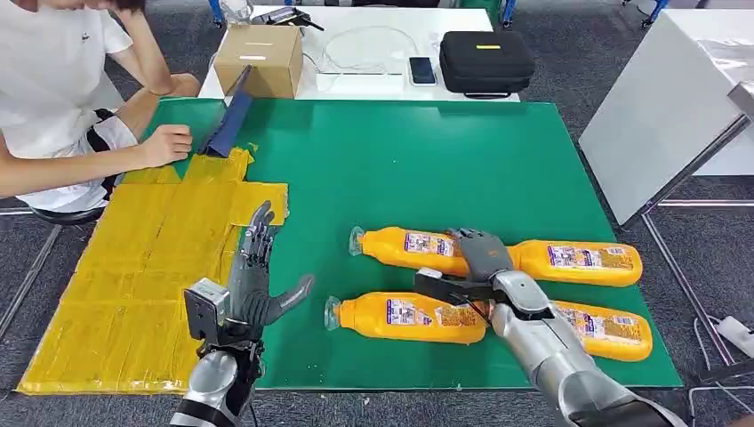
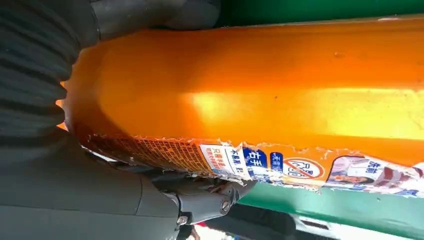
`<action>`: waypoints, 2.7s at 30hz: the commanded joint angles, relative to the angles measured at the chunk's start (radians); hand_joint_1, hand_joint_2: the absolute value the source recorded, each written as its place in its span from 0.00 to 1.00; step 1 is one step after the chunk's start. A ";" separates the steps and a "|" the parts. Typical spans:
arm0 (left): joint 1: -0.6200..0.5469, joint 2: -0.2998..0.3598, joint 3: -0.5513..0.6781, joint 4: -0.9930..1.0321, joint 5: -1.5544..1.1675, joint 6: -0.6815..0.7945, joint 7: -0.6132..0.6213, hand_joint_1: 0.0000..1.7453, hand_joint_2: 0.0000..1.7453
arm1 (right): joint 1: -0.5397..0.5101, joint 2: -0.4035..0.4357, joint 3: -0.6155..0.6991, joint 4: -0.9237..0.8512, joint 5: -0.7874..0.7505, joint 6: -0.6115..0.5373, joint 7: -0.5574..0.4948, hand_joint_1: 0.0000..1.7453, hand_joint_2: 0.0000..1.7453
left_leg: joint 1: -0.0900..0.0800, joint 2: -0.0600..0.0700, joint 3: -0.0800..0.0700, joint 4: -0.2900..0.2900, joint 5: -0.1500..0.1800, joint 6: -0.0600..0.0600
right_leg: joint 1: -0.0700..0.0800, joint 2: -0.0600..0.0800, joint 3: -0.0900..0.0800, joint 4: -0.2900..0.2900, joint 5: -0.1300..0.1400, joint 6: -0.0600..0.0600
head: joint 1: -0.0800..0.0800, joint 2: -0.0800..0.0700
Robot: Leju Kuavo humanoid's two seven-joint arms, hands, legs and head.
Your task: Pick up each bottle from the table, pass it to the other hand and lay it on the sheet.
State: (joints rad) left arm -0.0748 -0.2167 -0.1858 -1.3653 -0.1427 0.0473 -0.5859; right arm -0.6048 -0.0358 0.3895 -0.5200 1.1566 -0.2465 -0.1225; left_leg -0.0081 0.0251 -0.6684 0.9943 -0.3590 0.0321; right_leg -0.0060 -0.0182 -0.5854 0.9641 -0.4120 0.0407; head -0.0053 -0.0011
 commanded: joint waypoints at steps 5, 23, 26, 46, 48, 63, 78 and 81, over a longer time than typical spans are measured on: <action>-0.032 0.005 -0.026 0.065 0.017 -0.032 0.025 0.00 1.00 | 0.169 0.105 -0.194 -0.322 -0.086 -0.383 -0.036 1.00 1.00 | 0.000 -0.001 0.003 0.001 -0.004 -0.004 | -0.001 0.003 0.003 0.002 -0.003 -0.002 | 0.000 0.000; -0.047 0.011 -0.063 0.100 0.099 -0.151 0.051 0.00 1.00 | 0.221 0.144 -0.267 -0.430 -0.188 -0.429 -0.127 1.00 1.00 | 0.000 -0.003 -0.001 0.000 -0.001 -0.002 | -0.001 0.000 -0.001 0.000 -0.002 -0.001 | 0.000 0.000; -0.035 0.015 -0.091 0.076 0.107 -0.174 0.047 0.00 1.00 | 0.264 0.162 -0.272 -0.513 -0.262 -0.424 -0.191 1.00 1.00 | 0.000 -0.002 0.001 0.000 -0.003 -0.003 | -0.001 0.001 0.001 0.001 -0.003 -0.001 | 0.000 0.000; -0.023 0.023 -0.100 0.031 0.132 -0.174 0.057 0.00 1.00 | 0.366 0.257 -0.044 -0.559 -0.675 0.031 -0.313 1.00 1.00 | 0.001 0.000 -0.001 -0.001 -0.002 -0.003 | 0.000 0.002 -0.002 0.000 -0.002 -0.002 | 0.000 0.000; -0.023 0.023 -0.100 0.031 0.132 -0.174 0.057 0.00 1.00 | 0.366 0.257 -0.044 -0.559 -0.675 0.031 -0.313 1.00 1.00 | 0.001 -0.001 -0.001 0.000 -0.003 -0.003 | 0.001 0.002 -0.001 0.000 -0.002 -0.002 | 0.000 0.000; -0.042 0.020 -0.098 0.050 0.140 -0.174 0.064 0.00 1.00 | 0.339 0.272 0.017 -0.440 -0.658 0.049 -0.303 1.00 1.00 | 0.001 -0.001 -0.001 -0.001 -0.002 -0.003 | 0.001 0.001 -0.002 0.000 -0.002 -0.001 | 0.000 0.000; -0.061 0.017 -0.090 0.081 0.146 -0.174 0.068 0.00 1.00 | 0.331 0.275 0.144 -0.392 -0.628 0.142 -0.345 1.00 1.00 | 0.001 -0.001 0.000 -0.001 -0.003 -0.003 | 0.000 0.002 -0.001 0.000 -0.003 -0.002 | 0.000 0.000; -0.067 0.013 -0.082 0.093 0.152 -0.178 0.066 0.00 1.00 | 0.339 0.266 0.188 -0.420 -0.618 0.163 -0.358 1.00 1.00 | 0.001 -0.003 0.002 0.000 -0.004 -0.004 | 0.000 0.001 0.002 0.001 -0.004 -0.002 | 0.000 0.000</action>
State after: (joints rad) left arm -0.0932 -0.2209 -0.2663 -1.3474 0.0023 -0.1251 -0.5215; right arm -0.2367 0.2522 0.4677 -0.9850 0.5238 -0.1160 -0.4635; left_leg -0.0078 0.0250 -0.6740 0.9939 -0.3595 0.0313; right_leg -0.0056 -0.0182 -0.5914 0.9642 -0.4129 0.0404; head -0.0050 -0.0011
